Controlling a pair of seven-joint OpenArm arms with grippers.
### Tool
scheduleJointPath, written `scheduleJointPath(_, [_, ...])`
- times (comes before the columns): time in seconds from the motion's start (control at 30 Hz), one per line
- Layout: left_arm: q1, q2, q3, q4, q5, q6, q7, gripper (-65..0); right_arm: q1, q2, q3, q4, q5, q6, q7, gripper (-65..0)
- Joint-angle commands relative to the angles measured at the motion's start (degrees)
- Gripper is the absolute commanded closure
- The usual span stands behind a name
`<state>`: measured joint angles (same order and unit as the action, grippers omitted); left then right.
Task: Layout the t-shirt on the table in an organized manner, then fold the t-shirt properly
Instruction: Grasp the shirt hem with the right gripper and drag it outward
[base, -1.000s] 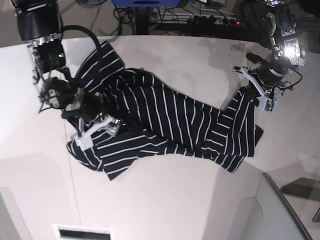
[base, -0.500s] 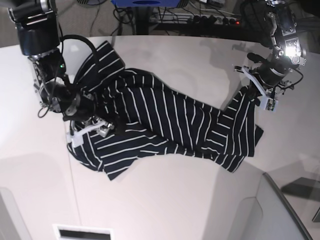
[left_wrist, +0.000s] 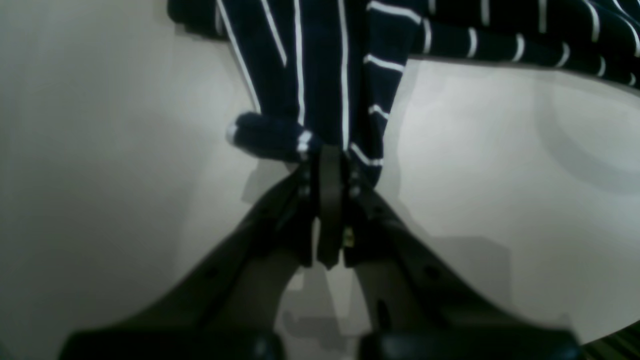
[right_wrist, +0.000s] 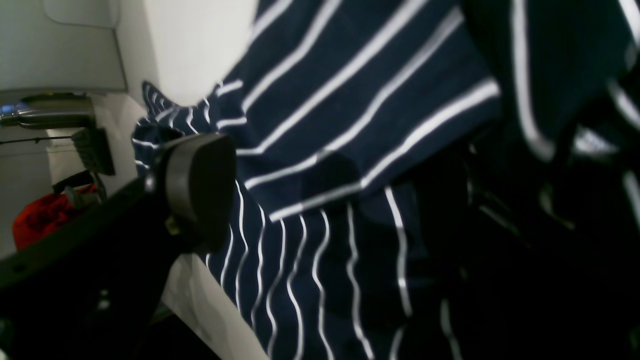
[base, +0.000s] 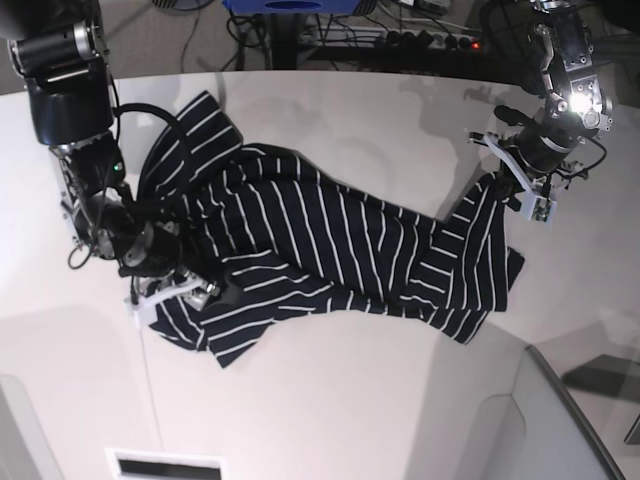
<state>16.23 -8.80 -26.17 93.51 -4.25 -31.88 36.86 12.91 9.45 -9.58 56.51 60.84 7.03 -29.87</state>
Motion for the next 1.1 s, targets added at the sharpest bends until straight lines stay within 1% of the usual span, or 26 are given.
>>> scheduleJointPath(0.0, [-0.10, -0.65, -0.24, 0.86, -0.19, 0.10, -0.77, 0.0, 1.99, 0.35, 0.22, -0.20, 0.57, 0.75, 0.81, -50.6])
scheduleJointPath(0.1, [-0.10, -0.65, -0.24, 0.86, -0.19, 0.10, -0.77, 0.0, 4.02, 0.35, 0.13, -5.30, 0.48, 0.75, 2.39, -50.6])
scheduleJointPath(0.2, [-0.10, -0.65, -0.24, 0.86, -0.19, 0.10, -0.77, 0.0, 4.72, 0.35, 0.13, -7.76, 0.48, 0.75, 3.89, -50.6])
scheduleJointPath(0.4, [-0.10, -0.65, -0.24, 0.86, -0.19, 0.10, -0.77, 0.0, 4.72, -0.09, 0.05, -7.85, 0.48, 0.75, 3.98, -50.6])
scheduleJointPath(0.5, [-0.10, -0.65, -0.24, 0.86, -0.19, 0.10, -0.77, 0.0, 4.81, -1.94, -0.04, -7.76, 0.57, 0.75, 3.98, -50.4])
scheduleJointPath(0.67, [-0.10, -0.65, -0.24, 0.86, -0.19, 0.10, -0.77, 0.0, 5.25, -3.78, -0.22, -7.68, 0.48, 0.84, 3.98, -50.4])
scheduleJointPath(0.87, [-0.01, -0.65, -0.24, 0.86, -0.28, 0.10, -0.77, 0.0, 5.86, -3.61, -0.22, -8.03, 0.48, 0.84, 5.38, -50.4])
scheduleJointPath(1.0, [-0.01, -0.65, -0.24, 0.86, -0.28, 0.10, -0.77, 0.0, 5.51, -3.52, 0.13, -7.68, 0.57, 0.75, 5.03, -50.3])
scheduleJointPath(1.07, [-0.01, -0.65, -0.24, 0.86, -0.28, 0.10, -0.77, 0.0, 4.46, -3.52, 0.22, -7.32, 0.74, -0.13, 4.15, -50.3])
